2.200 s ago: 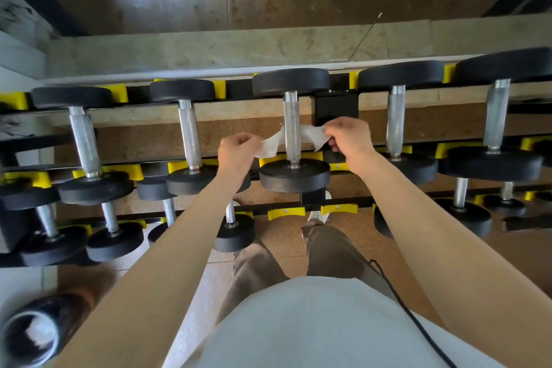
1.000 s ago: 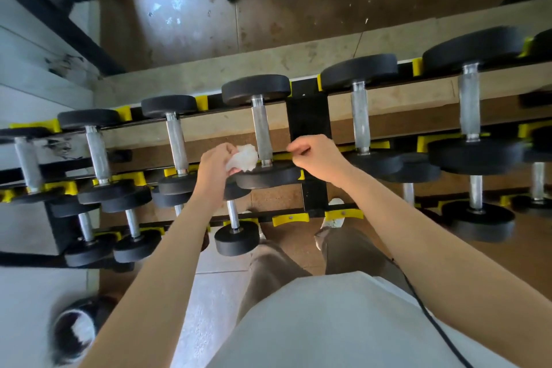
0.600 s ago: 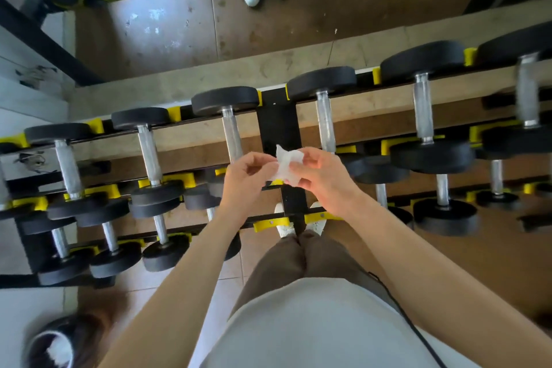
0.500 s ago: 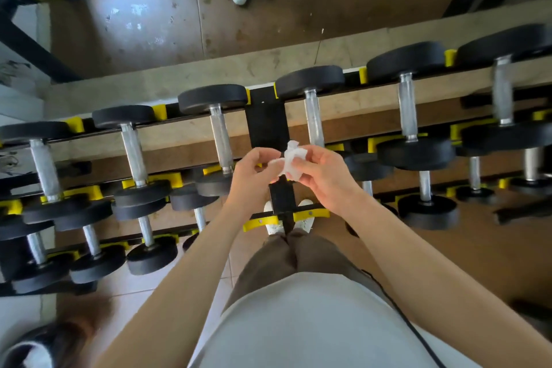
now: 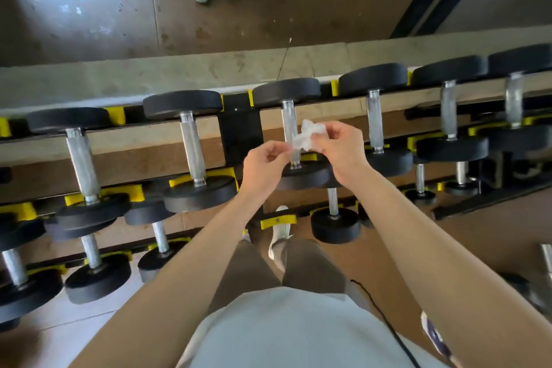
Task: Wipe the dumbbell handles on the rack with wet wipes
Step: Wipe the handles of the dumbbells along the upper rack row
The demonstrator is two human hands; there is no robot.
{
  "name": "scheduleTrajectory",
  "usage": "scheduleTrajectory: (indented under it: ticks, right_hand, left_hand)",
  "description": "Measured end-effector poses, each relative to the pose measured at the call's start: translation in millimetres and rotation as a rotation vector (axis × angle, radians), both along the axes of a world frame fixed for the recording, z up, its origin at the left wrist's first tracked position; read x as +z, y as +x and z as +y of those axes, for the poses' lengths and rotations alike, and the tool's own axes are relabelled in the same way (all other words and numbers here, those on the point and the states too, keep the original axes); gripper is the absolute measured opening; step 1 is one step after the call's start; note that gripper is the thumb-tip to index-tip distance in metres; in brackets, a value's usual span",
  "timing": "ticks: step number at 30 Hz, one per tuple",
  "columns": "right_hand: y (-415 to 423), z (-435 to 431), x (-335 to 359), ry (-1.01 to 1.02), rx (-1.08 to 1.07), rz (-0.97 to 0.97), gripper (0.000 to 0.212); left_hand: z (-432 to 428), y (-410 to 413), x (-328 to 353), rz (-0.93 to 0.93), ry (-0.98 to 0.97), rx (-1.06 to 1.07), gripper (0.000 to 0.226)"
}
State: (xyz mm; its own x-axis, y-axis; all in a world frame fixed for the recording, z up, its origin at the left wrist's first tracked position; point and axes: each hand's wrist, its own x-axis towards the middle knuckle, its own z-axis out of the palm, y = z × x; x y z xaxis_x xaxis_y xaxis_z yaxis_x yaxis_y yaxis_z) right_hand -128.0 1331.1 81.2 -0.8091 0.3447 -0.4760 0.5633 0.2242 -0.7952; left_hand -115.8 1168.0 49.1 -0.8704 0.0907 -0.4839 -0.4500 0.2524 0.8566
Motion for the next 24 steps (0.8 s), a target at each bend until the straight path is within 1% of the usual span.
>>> scheduleTrajectory:
  ticks: [3, 5, 6, 9, 11, 13, 15, 16, 17, 18, 20, 21, 22, 24]
  right_hand:
    - [-33.8, 8.9, -16.2, 0.108, -0.005, 0.028, 0.023]
    - [-50.2, 6.4, -30.3, 0.165, 0.075, 0.042, 0.029]
    - [-54.7, 2.6, -36.6, 0.193, 0.138, 0.053, 0.029]
    - [-48.0, -6.6, -52.7, 0.273, 0.268, 0.097, 0.017]
    - [-33.6, -2.2, -58.2, 0.291, 0.351, 0.120, 0.011]
    - [-19.8, 9.9, -59.1, 0.320, 0.516, 0.068, 0.012]
    - [-13.7, 23.7, -58.6, 0.353, 0.688, -0.049, 0.013]
    - [-13.8, 31.3, -57.1, 0.347, 0.724, -0.075, 0.013]
    - [-15.9, 35.3, -55.0, 0.329, 0.712, -0.063, 0.014]
    - [-21.6, 37.1, -52.6, 0.308, 0.651, -0.020, 0.016]
    - [-38.4, 35.5, -48.4, 0.274, 0.467, 0.117, 0.020]
    - [-44.9, 31.3, -45.9, 0.263, 0.415, 0.181, 0.020]
    - [-49.4, 25.5, -44.8, 0.259, 0.398, 0.226, 0.020]
    - [-50.0, 14.5, -47.7, 0.260, 0.454, 0.251, 0.019]
  left_hand:
    - [0.9, -9.8, -12.1, -0.015, -0.071, -0.093, 0.031]
    - [5.9, -13.7, -20.7, -0.040, -0.094, -0.173, 0.037]
    - [8.8, -14.7, -24.8, -0.046, -0.097, -0.187, 0.038]
    - [13.8, -14.1, -32.3, -0.043, -0.114, -0.138, 0.036]
    - [15.1, -12.9, -36.5, -0.046, -0.130, -0.100, 0.039]
    - [17.6, -10.9, -37.9, -0.045, -0.145, -0.075, 0.042]
    - [20.6, -10.1, -37.2, -0.047, -0.164, -0.044, 0.043]
    - [23.5, -9.3, -35.6, -0.055, -0.172, -0.031, 0.042]
    - [25.0, -8.1, -34.2, -0.063, -0.174, -0.019, 0.042]
    - [26.1, -7.2, -33.3, -0.066, -0.176, -0.008, 0.041]
    - [29.7, -6.7, -31.5, -0.073, -0.187, 0.010, 0.041]
    - [31.0, -6.1, -30.7, -0.074, -0.196, 0.019, 0.042]
    - [32.2, -5.2, -29.8, -0.071, -0.206, 0.025, 0.042]
    - [33.2, -3.6, -28.9, -0.068, -0.224, 0.028, 0.041]
